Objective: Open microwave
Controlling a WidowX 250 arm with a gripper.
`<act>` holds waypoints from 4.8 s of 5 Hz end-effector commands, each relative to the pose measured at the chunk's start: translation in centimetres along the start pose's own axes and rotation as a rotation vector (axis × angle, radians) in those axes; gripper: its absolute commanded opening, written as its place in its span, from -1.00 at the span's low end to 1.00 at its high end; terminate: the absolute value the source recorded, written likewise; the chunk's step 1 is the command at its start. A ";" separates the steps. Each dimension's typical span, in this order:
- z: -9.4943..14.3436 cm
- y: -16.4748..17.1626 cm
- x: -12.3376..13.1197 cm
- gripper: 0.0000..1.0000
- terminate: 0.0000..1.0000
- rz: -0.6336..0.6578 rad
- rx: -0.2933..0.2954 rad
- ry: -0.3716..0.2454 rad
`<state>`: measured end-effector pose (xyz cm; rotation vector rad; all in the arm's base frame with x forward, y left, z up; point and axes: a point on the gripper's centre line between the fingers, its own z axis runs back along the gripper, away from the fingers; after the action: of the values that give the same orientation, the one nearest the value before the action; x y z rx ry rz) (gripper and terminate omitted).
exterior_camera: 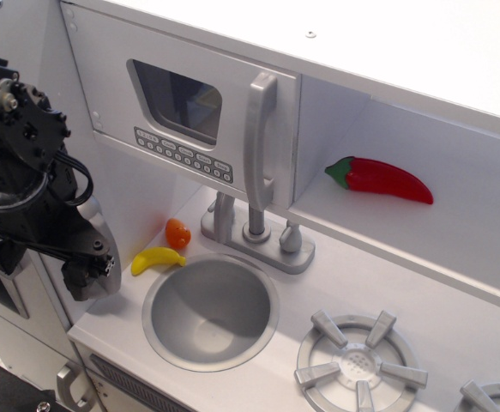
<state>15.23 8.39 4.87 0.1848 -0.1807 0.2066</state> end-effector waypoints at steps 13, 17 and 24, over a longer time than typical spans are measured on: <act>6.2 -8.0 9.2 -1.00 -1.00 -0.110 -0.227 -0.188; 6.7 -14.0 1.8 1.00 -1.00 -0.220 -0.197 0.068; 6.7 -7.0 12.4 1.00 -1.00 0.027 -0.213 -0.010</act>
<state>27.46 2.26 10.37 -0.0290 -0.1737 0.2080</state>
